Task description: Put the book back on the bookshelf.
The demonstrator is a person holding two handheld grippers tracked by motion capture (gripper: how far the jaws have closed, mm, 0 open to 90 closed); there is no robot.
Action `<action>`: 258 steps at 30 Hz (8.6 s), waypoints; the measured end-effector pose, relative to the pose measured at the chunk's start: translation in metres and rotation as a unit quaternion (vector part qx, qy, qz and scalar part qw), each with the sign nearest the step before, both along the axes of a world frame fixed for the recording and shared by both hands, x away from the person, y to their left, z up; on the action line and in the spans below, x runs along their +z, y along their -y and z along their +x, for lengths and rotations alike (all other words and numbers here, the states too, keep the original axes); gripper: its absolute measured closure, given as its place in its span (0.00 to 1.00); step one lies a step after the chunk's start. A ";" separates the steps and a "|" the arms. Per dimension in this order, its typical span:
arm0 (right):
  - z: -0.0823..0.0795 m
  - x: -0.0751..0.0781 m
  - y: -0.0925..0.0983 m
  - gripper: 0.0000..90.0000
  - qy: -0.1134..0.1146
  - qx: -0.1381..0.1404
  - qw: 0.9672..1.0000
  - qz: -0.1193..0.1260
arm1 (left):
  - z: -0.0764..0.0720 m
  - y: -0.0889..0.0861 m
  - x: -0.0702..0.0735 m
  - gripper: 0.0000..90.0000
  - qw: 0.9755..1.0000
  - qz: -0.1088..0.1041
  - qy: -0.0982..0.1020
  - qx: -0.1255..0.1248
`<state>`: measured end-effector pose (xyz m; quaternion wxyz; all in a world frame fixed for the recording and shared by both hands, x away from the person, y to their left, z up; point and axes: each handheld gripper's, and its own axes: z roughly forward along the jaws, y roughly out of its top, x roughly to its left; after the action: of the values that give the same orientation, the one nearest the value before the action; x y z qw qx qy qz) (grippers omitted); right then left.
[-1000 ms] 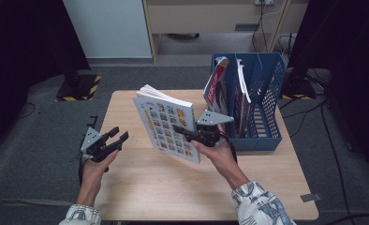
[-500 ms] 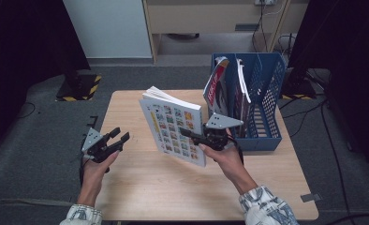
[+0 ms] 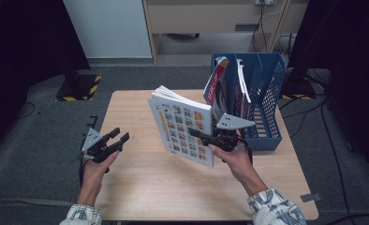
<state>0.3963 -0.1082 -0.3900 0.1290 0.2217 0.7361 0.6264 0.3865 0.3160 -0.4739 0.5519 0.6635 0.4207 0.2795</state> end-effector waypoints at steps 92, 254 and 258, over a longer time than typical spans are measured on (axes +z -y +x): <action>-0.059 -0.004 0.134 0.82 0.000 -0.051 0.999 -0.003 | 0.008 0.022 -0.015 0.22 0.996 0.077 -0.046 -0.008; -0.035 0.073 0.238 0.82 0.062 -0.299 0.952 0.035 | 0.008 0.018 -0.008 0.27 0.998 0.059 -0.027 -0.001; -0.023 0.070 0.240 0.82 0.058 -0.310 0.948 0.037 | 0.009 0.018 -0.009 0.27 0.998 0.060 -0.028 -0.001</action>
<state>0.3738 -0.3478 -0.3205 0.3508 0.4074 0.5983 0.5942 0.3951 0.2977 -0.4825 0.4991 0.7037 0.4178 0.2848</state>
